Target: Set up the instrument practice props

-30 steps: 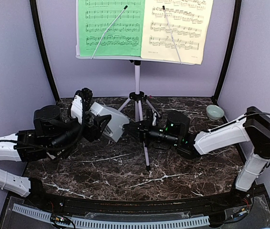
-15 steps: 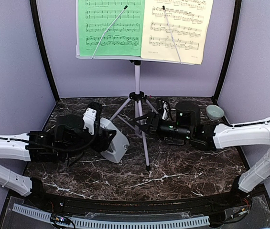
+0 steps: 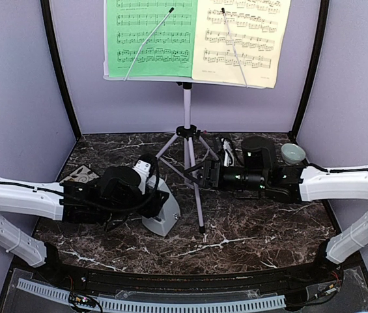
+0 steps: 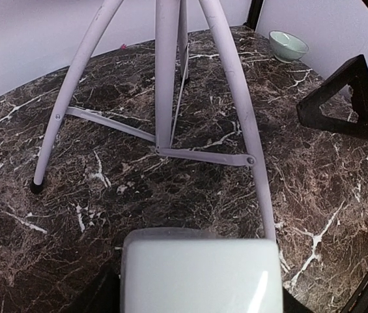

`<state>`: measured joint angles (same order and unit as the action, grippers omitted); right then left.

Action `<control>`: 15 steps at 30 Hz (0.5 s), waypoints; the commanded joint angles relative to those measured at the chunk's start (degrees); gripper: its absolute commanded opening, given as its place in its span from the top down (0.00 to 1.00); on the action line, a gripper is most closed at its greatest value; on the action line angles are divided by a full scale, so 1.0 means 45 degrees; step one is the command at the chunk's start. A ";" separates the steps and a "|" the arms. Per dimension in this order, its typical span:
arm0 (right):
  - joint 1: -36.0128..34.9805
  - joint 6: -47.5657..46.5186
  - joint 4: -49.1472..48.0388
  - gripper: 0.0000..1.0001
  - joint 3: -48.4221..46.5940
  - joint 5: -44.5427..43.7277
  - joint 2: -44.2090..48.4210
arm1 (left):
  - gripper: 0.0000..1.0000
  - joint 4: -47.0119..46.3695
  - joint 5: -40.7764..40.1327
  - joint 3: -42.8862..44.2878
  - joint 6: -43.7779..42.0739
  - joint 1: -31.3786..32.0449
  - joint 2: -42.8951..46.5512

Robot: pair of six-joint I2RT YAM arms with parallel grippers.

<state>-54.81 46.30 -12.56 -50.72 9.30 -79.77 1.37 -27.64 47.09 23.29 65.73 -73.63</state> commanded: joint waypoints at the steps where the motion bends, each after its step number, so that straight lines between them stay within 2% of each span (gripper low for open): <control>1: -0.0008 -0.0687 0.0207 0.23 -0.0324 -0.0155 0.0530 | 0.99 -0.1614 0.0028 0.0562 0.0275 -0.0124 -0.0009; 7: -0.0008 -0.0905 0.0499 0.22 -0.0434 -0.0260 0.0587 | 0.95 -0.2005 0.0478 0.0795 0.0210 -0.0168 -0.0752; 9: -0.0008 -0.1013 0.0603 0.22 -0.0496 -0.0334 0.0630 | 0.89 -0.2145 0.0567 0.0796 0.0237 -0.0174 -0.0882; 11: -0.0008 -0.1149 0.0710 0.21 -0.0571 -0.0405 0.0670 | 0.78 -0.2159 0.0707 0.0793 0.0173 -0.0159 -0.0992; 15: -0.0006 -0.1342 0.1031 0.20 -0.0851 -0.0464 0.0623 | 0.38 -0.1980 0.0983 0.0805 0.0171 -0.0174 -0.0919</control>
<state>-54.81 42.17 -8.43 -51.77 8.47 -78.13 -2.04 -23.97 47.64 23.81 65.36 -79.50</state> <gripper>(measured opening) 0.794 0.622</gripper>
